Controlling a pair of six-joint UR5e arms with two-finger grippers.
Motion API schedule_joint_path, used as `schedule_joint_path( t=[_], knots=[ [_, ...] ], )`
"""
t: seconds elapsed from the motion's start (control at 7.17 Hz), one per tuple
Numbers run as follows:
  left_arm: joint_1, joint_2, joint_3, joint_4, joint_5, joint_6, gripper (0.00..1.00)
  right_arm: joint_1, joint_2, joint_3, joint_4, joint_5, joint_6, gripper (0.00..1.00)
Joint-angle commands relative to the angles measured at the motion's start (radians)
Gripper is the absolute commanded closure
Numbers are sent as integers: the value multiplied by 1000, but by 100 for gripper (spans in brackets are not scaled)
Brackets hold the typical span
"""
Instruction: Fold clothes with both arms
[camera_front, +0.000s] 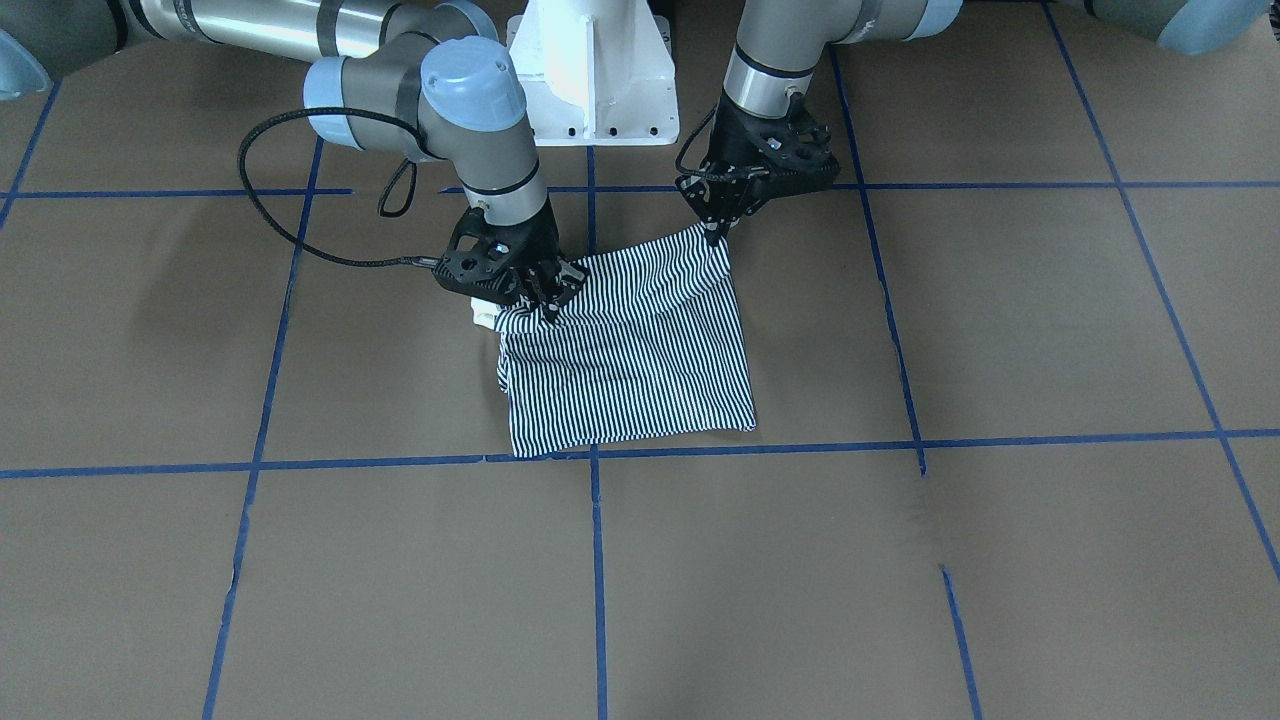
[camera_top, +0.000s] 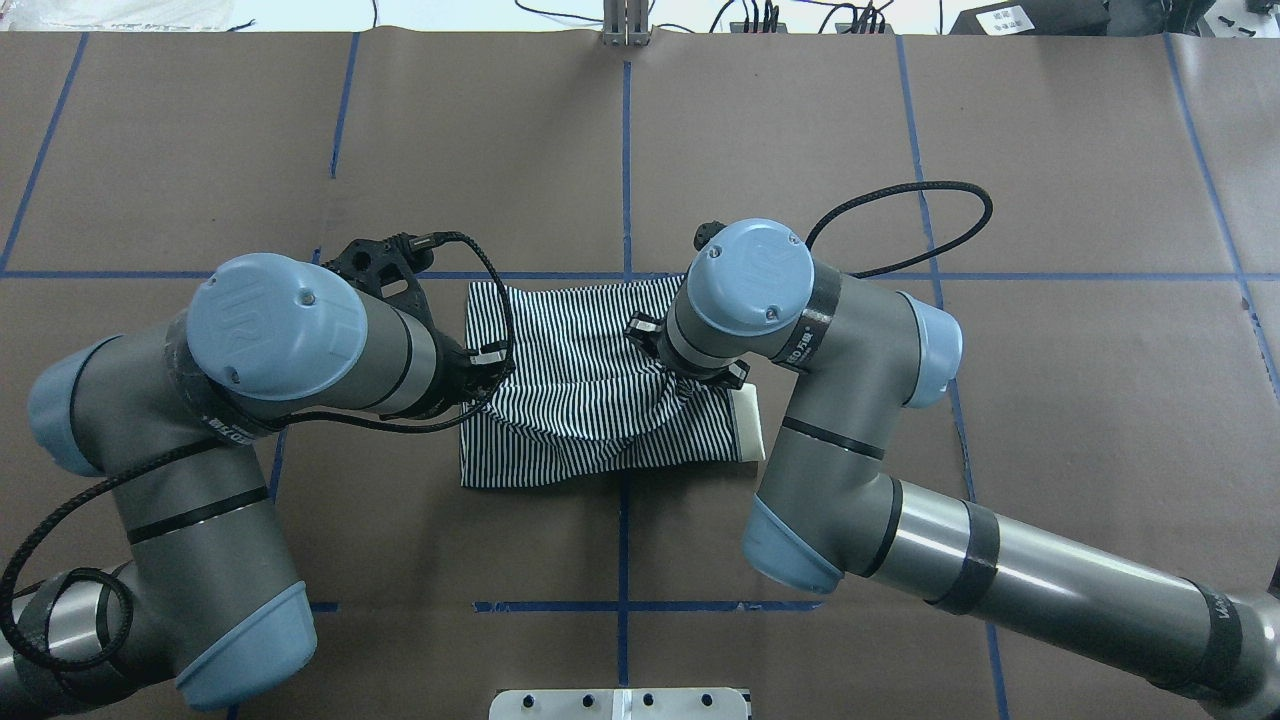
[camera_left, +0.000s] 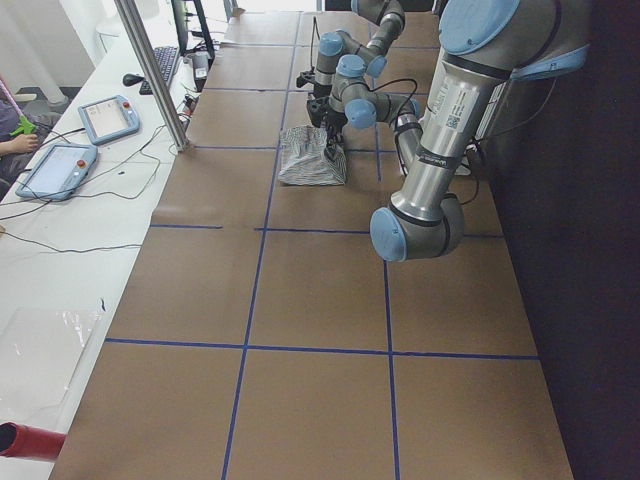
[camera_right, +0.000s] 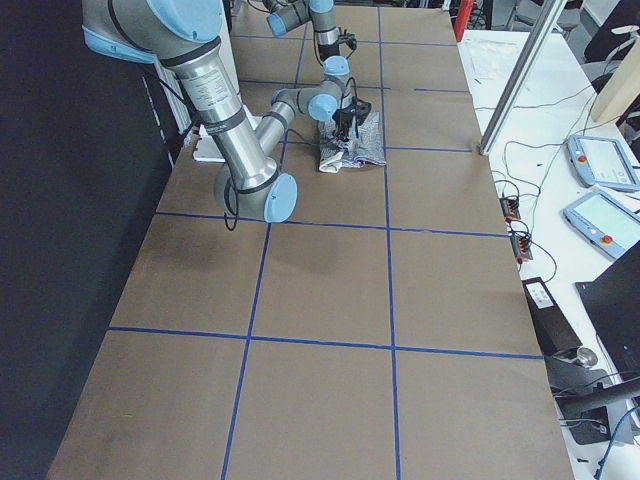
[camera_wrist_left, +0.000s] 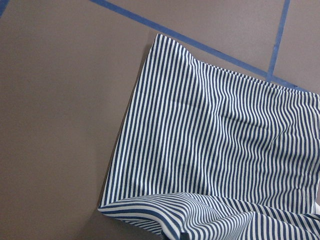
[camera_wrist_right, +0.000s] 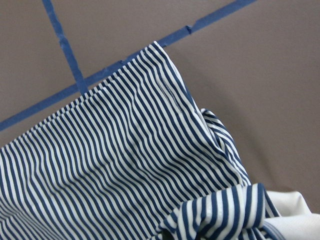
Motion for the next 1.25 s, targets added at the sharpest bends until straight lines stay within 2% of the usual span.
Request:
schedule_joint_path(
  t=[0.0, 0.14, 0.28, 0.42, 0.56, 0.7, 0.98, 1.12],
  knots=[
    [-9, -2, 62, -62, 1, -4, 100, 44, 63, -124, 54, -22, -10, 100],
    [-44, -26, 149, -156, 4, -21, 100, 76, 133, -258, 101, -29, -13, 28],
    [-164, -116, 326, -242, 1, -12, 1, 125, 253, -466, 186, -25, -53, 0],
    [-232, -150, 443, -261, -2, 62, 0, 154, 286, -535, 196, -25, -152, 0],
    [-286, -149, 457, -286, -7, 157, 0, 191, 284, -540, 196, -19, -212, 0],
    [-288, -144, 458, -287, -22, 170, 0, 203, 283, -540, 195, -3, -222, 0],
    [-310, -138, 440, -281, -135, 190, 0, 223, 278, -496, 161, 85, -272, 0],
    [-327, -99, 387, -275, -161, 228, 0, 222, 277, -414, 55, 111, -303, 0]
  ],
)
